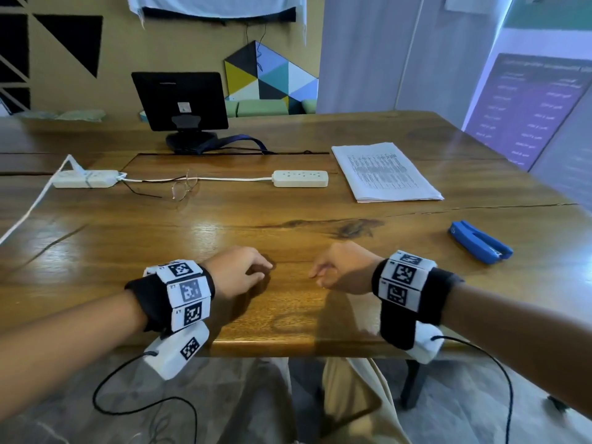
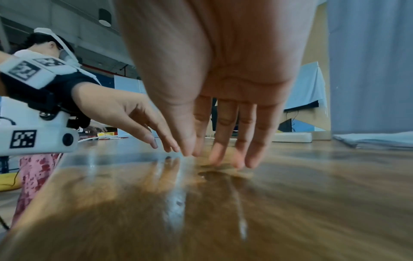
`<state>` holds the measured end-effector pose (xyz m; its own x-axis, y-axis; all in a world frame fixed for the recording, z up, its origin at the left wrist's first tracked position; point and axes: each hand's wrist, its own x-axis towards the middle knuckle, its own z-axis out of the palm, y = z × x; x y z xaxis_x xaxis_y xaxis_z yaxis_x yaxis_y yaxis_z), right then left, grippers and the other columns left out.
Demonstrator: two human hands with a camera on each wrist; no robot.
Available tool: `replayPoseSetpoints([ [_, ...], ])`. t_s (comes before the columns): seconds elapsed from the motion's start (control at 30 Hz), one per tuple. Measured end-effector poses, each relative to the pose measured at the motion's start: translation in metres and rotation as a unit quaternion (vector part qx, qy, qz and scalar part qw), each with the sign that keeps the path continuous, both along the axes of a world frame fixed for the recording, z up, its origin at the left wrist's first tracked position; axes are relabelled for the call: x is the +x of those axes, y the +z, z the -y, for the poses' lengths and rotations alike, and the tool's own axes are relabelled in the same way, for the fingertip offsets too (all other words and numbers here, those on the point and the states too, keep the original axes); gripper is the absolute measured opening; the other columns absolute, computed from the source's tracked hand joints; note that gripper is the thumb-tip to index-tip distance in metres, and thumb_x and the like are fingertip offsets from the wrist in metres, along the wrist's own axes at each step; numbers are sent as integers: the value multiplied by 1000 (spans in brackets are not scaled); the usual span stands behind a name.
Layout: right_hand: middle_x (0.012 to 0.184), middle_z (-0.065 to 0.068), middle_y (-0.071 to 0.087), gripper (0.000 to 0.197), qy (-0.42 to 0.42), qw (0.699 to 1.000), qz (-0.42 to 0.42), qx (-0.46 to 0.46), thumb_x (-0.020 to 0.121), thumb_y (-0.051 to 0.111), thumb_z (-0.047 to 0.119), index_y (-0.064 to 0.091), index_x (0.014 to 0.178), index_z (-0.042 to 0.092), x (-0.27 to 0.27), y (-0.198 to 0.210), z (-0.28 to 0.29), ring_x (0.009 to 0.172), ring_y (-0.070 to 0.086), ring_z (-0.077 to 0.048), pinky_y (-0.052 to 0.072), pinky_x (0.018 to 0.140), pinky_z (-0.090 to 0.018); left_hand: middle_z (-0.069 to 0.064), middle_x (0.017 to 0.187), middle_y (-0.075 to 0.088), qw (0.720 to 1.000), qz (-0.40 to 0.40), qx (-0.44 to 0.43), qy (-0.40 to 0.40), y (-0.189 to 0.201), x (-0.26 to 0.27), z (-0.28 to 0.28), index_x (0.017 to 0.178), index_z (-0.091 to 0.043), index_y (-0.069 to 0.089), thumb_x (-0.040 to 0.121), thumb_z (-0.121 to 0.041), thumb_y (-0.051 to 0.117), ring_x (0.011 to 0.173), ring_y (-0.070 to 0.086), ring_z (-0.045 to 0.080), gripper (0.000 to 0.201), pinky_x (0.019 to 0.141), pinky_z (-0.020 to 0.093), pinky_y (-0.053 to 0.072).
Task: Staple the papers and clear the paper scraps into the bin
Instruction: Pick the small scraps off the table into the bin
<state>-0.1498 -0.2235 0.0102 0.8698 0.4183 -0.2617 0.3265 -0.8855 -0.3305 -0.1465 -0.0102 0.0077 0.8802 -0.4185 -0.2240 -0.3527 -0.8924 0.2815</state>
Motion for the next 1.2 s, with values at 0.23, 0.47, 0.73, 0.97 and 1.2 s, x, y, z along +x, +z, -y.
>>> replayPoseSetpoints([
  [0.23,80,12,59,29,64,997,-24,35,78,74,26,73,106,21,32,-11,-46,75,52,-2,40,68,-13,-10,160,3,983,-83,158,-37,-3,-4,-27,151,-25,14,89,-49,52,145,17,15,76,117,31,20],
  [0.47,61,16,68,19,-5,982,-147,120,67,83,23,78,85,17,57,-21,-44,66,56,-3,48,59,-18,-8,159,4,986,-85,135,-56,-5,0,-33,151,-27,13,86,-47,58,145,14,13,82,117,31,20],
  [0.73,84,1,69,16,65,980,-144,118,73,78,22,67,65,31,60,-24,-40,71,63,-12,53,60,-20,-10,158,6,989,-79,110,-58,-9,3,-37,150,-28,16,83,-50,60,145,11,11,83,117,29,19],
  [0.97,97,8,59,11,152,985,-81,4,88,62,28,68,95,23,55,-23,-43,86,54,-8,37,67,-11,-13,157,3,988,-84,120,-50,-11,5,-36,149,-31,16,82,-51,61,146,9,15,84,118,33,18],
  [1.2,86,12,43,22,171,981,-47,-81,96,41,13,59,88,24,39,-21,-45,79,45,-6,33,74,-17,-12,157,6,990,-79,110,-51,-8,3,-34,150,-27,19,82,-50,62,144,12,10,84,116,28,19],
])
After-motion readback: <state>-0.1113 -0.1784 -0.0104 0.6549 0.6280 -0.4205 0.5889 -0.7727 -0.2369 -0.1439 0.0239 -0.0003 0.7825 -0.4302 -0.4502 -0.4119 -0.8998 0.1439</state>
